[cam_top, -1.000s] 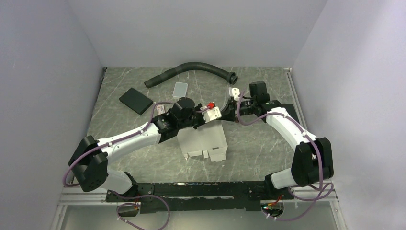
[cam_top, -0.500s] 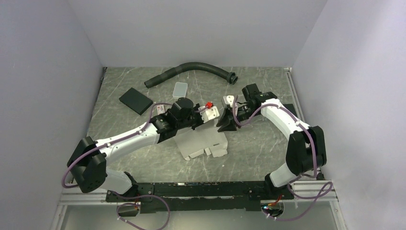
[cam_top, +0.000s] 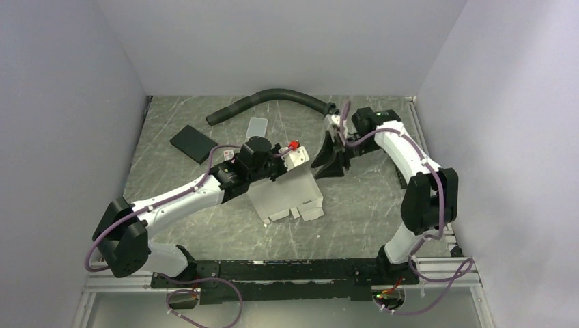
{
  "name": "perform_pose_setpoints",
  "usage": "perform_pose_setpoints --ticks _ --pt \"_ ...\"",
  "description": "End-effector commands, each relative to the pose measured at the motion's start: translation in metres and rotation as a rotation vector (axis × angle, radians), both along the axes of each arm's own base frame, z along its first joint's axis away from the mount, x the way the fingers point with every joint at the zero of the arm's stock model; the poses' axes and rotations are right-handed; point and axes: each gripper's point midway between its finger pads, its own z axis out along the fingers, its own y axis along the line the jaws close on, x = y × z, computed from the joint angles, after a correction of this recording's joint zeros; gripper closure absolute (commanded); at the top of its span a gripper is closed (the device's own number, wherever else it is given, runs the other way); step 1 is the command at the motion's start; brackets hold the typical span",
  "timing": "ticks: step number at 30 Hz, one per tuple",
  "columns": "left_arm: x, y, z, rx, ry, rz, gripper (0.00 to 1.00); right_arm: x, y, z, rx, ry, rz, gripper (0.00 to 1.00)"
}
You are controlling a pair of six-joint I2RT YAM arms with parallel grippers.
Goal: Fold the paper box
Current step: Fold the paper box at the center of the board.
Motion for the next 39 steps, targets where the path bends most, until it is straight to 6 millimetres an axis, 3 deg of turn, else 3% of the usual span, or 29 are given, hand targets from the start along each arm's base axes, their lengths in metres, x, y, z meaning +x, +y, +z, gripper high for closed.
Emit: perform_pose_setpoints --ticks 1,2,3,4,5,8,10,12,17,20,27,31,39 --pt "-0.001 -0.001 0.029 -0.073 -0.052 0.003 1.0 0.027 -0.017 0.047 0.185 0.218 -0.148 0.53" --pt "-0.001 -0.002 0.03 -0.074 -0.052 0.002 1.0 0.036 -0.021 0.049 0.2 0.274 -0.176 0.56" --pt "-0.001 -0.002 0.03 -0.074 -0.054 0.002 1.0 0.043 -0.023 0.048 0.2 0.329 -0.194 0.5" --pt "-0.001 -0.002 0.031 -0.077 -0.053 0.0 1.0 0.049 -0.024 0.045 0.185 0.381 -0.207 0.12" --pt "-0.002 -0.003 0.031 -0.076 -0.052 -0.003 1.0 0.052 -0.023 0.04 0.161 0.408 -0.221 0.02" --pt "-0.001 -0.004 0.031 -0.072 -0.05 -0.004 1.0 0.067 -0.01 0.018 0.026 0.428 -0.351 0.0" --pt "-0.001 -0.005 0.031 -0.071 -0.051 -0.004 1.0 0.08 -0.009 0.02 0.008 0.331 -0.488 0.0" --pt "-0.001 -0.006 0.032 -0.071 -0.05 -0.005 1.0 0.09 -0.01 0.027 0.028 0.347 -0.564 0.0" --pt "-0.002 -0.005 0.035 -0.072 -0.059 -0.004 1.0 0.1 -0.006 0.023 0.035 0.559 -0.68 0.01" --pt "-0.001 -0.006 0.035 -0.072 -0.061 -0.002 1.0 0.102 0.001 0.011 0.003 0.676 -0.742 0.07" --pt "0.0 -0.007 0.038 -0.071 -0.07 0.003 1.0 0.093 0.021 -0.005 -0.081 0.686 -0.72 0.21" --pt "0.001 -0.005 0.038 -0.067 -0.075 0.01 1.0 0.089 0.022 -0.01 -0.108 0.66 -0.719 0.36" --pt "0.002 -0.004 0.038 -0.063 -0.079 0.018 1.0 0.079 0.024 -0.018 -0.153 0.612 -0.689 0.5"
